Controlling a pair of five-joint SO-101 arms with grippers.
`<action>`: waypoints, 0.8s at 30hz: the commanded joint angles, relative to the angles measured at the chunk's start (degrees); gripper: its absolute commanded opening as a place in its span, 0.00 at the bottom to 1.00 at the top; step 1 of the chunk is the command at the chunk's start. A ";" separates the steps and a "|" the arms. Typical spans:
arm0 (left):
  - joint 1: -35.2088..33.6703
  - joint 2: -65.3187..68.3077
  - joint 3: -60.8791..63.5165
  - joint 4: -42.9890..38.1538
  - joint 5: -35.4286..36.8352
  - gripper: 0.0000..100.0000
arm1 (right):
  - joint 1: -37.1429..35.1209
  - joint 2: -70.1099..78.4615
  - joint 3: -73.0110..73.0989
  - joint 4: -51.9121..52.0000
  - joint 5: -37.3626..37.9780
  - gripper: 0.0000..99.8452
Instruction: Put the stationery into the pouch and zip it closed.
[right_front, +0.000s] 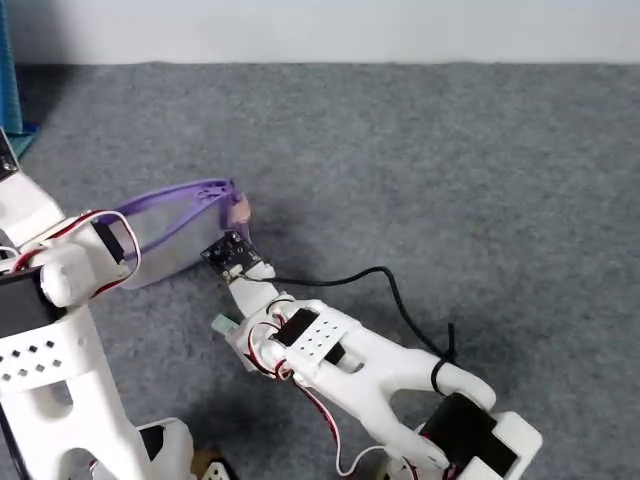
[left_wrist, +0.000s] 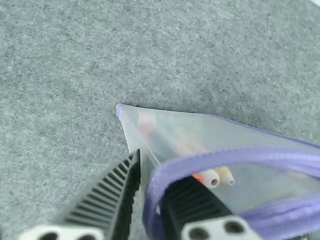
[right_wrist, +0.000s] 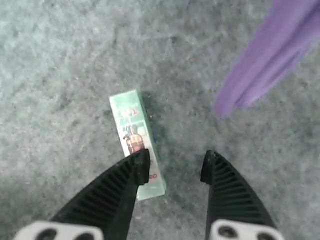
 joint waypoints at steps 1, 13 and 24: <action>-0.44 -0.18 -3.65 0.18 0.18 0.01 | -0.40 1.36 -0.09 1.01 -0.09 0.09; -0.44 -0.18 -3.65 0.18 0.18 0.01 | -1.10 -4.44 -0.26 5.05 -0.18 0.19; -0.44 -0.18 -3.91 0.18 0.35 0.01 | -6.81 -12.18 0.09 10.51 -0.53 0.19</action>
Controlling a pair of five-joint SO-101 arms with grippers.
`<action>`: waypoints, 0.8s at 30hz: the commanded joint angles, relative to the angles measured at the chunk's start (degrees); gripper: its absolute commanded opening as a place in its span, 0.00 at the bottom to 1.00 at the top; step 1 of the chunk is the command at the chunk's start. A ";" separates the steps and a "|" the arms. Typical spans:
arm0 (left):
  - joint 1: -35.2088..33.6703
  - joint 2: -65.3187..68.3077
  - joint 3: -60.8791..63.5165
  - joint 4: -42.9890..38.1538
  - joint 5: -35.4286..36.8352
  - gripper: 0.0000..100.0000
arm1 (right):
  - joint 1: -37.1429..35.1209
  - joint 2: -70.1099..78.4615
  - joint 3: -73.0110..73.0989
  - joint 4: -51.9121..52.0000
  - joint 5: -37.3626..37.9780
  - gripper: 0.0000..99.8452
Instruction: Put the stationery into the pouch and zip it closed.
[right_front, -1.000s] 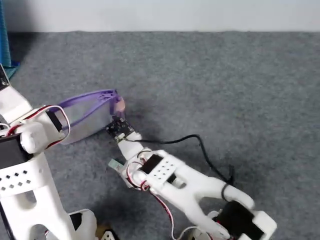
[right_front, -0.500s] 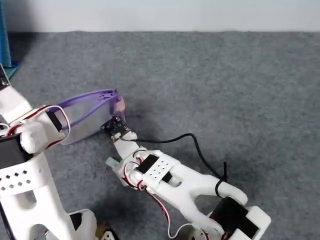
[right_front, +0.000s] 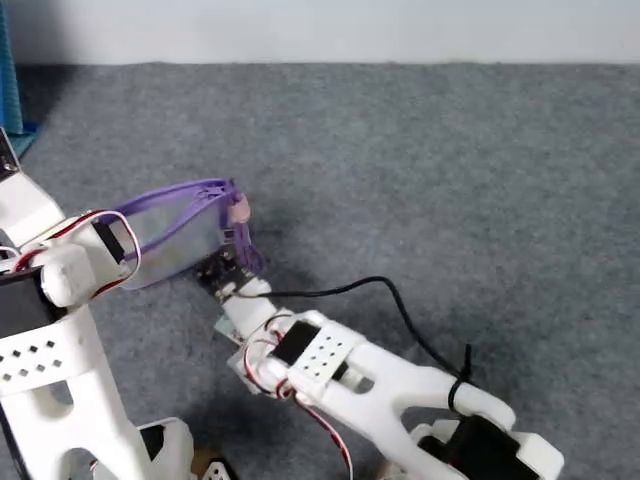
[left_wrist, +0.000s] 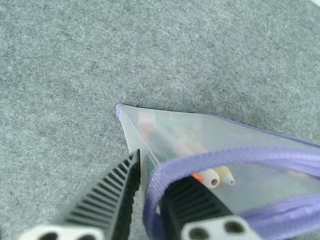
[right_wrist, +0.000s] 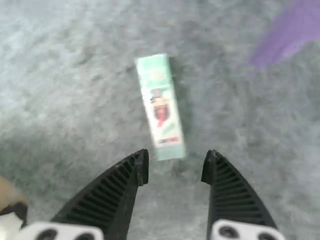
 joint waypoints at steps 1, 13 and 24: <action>-0.44 -0.18 -3.82 0.18 0.35 0.01 | -1.19 -2.68 -0.79 -2.51 -0.53 0.19; -0.44 -0.18 -3.74 1.41 0.18 0.01 | 1.01 11.82 -1.49 -12.70 0.18 0.17; -0.44 -0.18 -3.74 1.41 0.18 0.01 | 6.99 -7.96 2.55 7.08 2.20 0.01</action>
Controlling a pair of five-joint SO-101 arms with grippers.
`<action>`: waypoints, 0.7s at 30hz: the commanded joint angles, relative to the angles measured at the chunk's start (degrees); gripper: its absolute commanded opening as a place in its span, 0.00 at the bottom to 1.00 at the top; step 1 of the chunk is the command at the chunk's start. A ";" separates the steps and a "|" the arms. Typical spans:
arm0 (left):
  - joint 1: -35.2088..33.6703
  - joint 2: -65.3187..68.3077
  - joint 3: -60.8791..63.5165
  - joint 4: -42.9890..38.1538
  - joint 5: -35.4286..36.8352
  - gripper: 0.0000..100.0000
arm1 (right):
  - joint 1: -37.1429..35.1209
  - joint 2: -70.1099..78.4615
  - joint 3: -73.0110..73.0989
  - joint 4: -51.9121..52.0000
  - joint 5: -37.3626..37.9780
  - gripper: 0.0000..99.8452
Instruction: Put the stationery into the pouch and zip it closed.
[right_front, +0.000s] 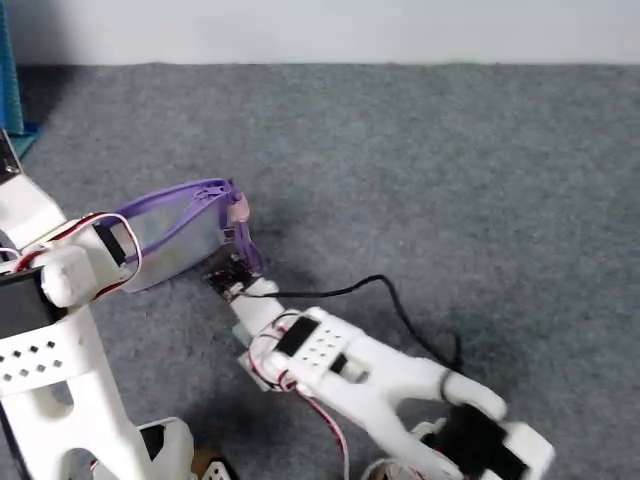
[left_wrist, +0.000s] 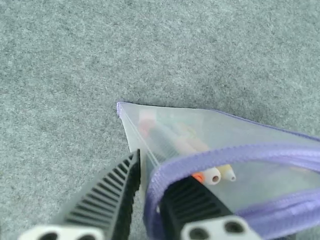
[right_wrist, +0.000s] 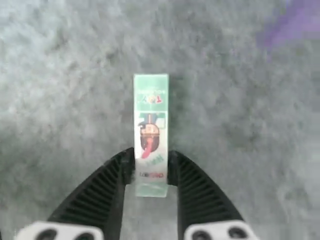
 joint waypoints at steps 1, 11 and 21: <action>-0.44 -0.18 -3.74 0.18 0.18 0.01 | 3.65 -11.74 1.23 8.22 1.23 0.01; -0.18 -0.18 -3.74 1.32 0.26 0.01 | 13.49 -33.98 8.97 26.07 7.82 0.12; -0.26 -0.18 -3.74 1.32 0.35 0.01 | 13.49 -27.56 8.97 19.12 7.74 0.17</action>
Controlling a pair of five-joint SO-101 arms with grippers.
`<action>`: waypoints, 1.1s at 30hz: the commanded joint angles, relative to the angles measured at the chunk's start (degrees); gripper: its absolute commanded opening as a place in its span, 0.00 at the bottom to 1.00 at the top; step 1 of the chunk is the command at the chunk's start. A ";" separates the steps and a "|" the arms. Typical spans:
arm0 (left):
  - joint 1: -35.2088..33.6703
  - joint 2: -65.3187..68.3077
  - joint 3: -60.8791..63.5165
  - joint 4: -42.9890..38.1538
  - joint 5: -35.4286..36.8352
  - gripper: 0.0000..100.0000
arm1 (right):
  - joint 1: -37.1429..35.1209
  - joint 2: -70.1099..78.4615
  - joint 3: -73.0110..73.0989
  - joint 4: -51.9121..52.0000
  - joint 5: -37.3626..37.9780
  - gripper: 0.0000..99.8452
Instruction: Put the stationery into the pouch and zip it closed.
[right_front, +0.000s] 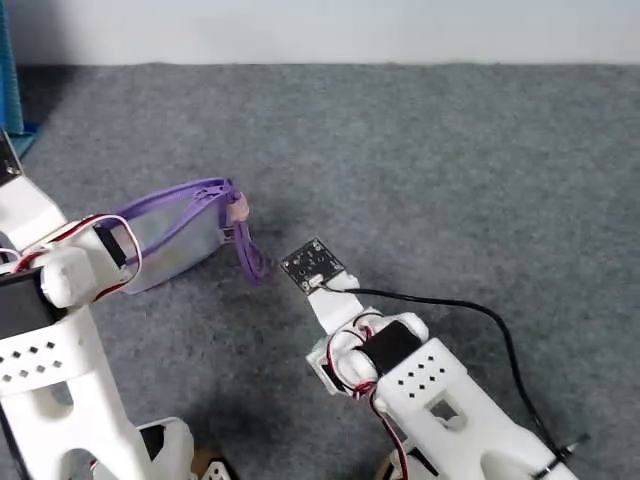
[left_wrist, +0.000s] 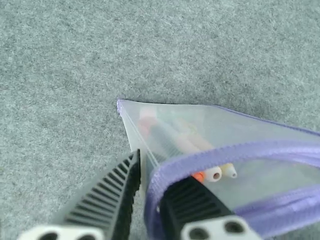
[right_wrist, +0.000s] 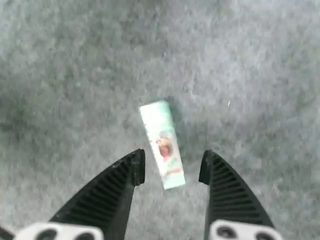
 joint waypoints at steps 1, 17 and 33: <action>-0.26 -0.18 -3.56 0.26 0.35 0.01 | 0.66 4.53 -0.53 -4.00 0.62 0.17; -0.09 -0.18 -3.47 0.26 0.35 0.01 | 0.75 23.43 -0.53 -17.10 0.53 0.10; 0.09 -0.18 -1.01 0.00 0.35 0.01 | 0.22 -11.21 -1.93 -3.82 -0.09 0.01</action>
